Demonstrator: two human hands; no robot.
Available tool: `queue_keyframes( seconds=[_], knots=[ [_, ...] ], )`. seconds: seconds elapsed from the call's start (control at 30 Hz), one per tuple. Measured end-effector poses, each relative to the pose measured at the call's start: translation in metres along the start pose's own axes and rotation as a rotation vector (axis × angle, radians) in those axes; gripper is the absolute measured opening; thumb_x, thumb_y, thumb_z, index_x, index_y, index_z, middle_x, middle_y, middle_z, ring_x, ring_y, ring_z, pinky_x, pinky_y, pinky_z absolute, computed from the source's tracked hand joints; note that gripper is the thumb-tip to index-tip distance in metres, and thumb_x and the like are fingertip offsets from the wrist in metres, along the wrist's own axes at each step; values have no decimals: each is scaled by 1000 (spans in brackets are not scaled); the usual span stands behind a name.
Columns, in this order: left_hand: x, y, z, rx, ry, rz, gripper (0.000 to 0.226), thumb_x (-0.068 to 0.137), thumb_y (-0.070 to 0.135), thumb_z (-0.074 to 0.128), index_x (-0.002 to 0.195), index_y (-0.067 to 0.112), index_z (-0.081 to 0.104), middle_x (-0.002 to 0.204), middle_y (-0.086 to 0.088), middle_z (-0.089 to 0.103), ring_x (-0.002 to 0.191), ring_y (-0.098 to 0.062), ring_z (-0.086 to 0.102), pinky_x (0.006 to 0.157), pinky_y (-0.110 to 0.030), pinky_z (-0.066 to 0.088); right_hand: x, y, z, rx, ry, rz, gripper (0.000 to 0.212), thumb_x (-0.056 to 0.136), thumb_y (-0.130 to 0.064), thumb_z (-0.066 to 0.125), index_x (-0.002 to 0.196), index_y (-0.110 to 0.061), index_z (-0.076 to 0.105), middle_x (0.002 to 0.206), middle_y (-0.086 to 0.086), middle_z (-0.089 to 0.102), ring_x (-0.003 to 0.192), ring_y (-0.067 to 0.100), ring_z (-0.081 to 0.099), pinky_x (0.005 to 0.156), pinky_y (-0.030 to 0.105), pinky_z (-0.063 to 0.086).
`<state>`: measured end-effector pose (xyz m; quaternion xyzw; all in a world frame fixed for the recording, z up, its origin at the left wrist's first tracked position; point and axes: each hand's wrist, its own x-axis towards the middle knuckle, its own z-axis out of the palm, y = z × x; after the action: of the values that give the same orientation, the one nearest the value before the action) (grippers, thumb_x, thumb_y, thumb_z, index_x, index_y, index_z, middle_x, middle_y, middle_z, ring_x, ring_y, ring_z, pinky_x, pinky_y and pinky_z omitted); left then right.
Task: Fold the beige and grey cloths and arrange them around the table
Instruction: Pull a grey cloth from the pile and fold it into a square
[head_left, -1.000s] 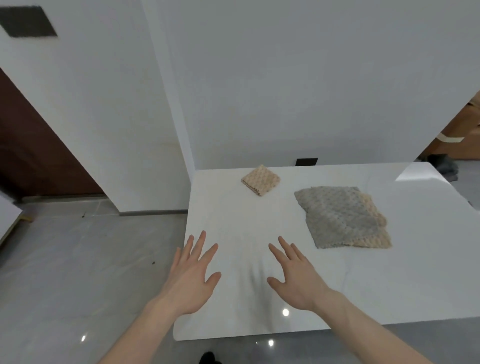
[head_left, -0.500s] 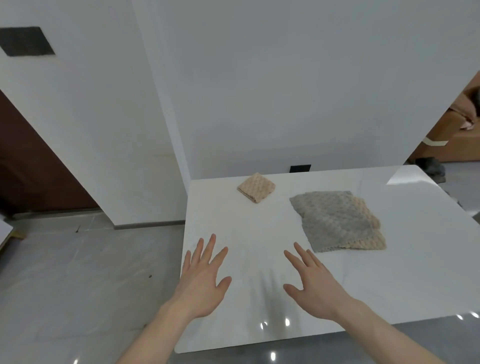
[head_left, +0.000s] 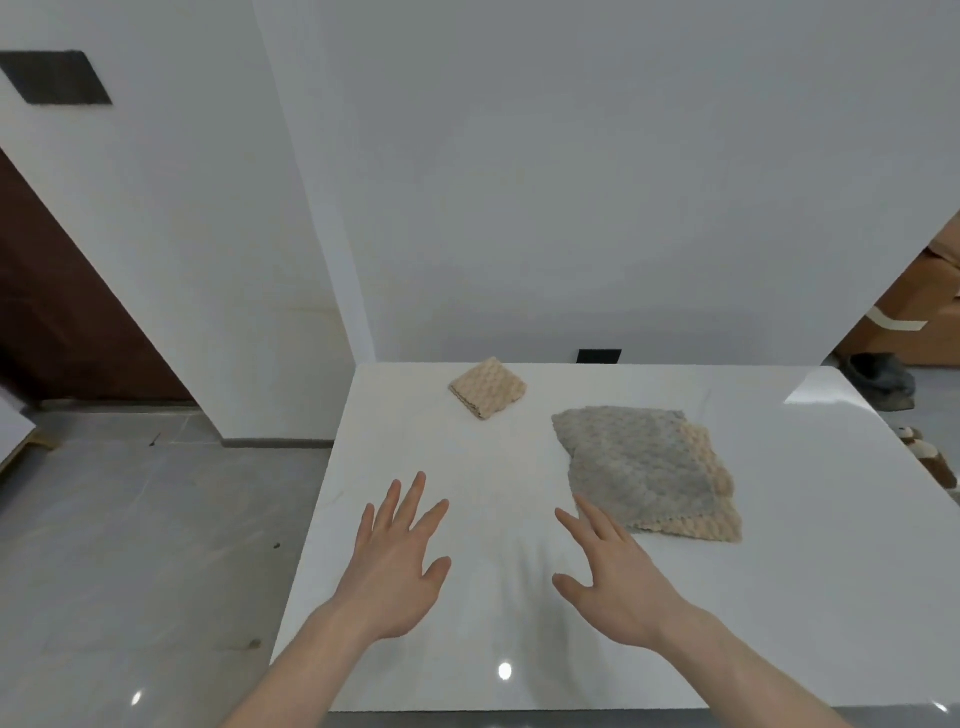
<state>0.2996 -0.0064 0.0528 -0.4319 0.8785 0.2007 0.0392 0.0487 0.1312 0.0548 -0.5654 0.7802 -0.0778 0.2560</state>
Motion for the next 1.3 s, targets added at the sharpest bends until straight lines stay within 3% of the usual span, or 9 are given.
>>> queue_keyframes(
  seconds=[0.27,0.43,0.8,1.07,1.3],
  knots=[
    [11,110,50,-67,12,-131,66,105,46,39,162,36,8,164,11,-30,152,-17,-28,123,-40,-14,-6,120,-30,-23,-118,-58,74,94,-51,51,157,-40,13,167,-9,-7,155,20,2,124,38,15],
    [7,158,64,-74,-9,-163,66,104,46,40,161,37,8,163,12,-30,152,-16,-28,124,-41,-13,-7,156,-50,-62,-171,-113,72,96,-48,51,157,-35,15,167,-6,-8,155,23,0,124,39,14],
    [48,180,61,-47,-44,-77,65,104,45,41,162,34,12,166,8,-24,154,-19,-21,125,-41,-10,-12,185,-58,21,-106,-73,72,95,-47,53,157,-38,16,167,-11,-7,155,18,2,123,38,19],
    [92,193,98,-43,-182,17,65,102,44,42,161,30,18,168,5,-18,156,-20,-15,127,-41,-5,-12,222,-54,31,-68,35,70,94,-45,56,154,-41,20,166,-12,0,153,13,11,121,32,24],
    [138,198,147,-168,-235,-16,63,101,42,45,159,28,25,170,8,-9,157,-18,-2,126,-33,7,36,270,-25,11,-49,81,71,93,-45,55,155,-38,21,166,-15,4,151,13,17,119,31,27]
  ],
)
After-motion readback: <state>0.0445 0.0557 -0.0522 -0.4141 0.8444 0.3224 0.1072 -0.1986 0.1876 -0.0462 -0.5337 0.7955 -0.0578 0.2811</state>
